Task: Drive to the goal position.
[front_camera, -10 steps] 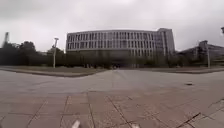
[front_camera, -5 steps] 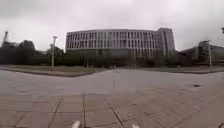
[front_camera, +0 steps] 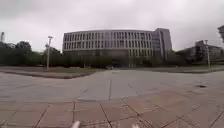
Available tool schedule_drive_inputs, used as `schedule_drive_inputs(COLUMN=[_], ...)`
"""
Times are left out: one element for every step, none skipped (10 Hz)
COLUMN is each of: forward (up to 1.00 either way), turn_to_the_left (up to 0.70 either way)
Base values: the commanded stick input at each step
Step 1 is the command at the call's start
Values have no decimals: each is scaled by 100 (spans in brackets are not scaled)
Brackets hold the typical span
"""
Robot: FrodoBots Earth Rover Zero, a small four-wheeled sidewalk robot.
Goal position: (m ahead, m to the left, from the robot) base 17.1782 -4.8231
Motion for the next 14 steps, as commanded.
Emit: schedule_drive_inputs(forward=[70, 70, 70, 70, 70, 70, 70, 70, 70, 70, 70, 70, 70, 70], turn_to_the_left=[0, 0, 0, 0, 0, 0, 0, 0, 0, 0, 0, 0, 0, 0])
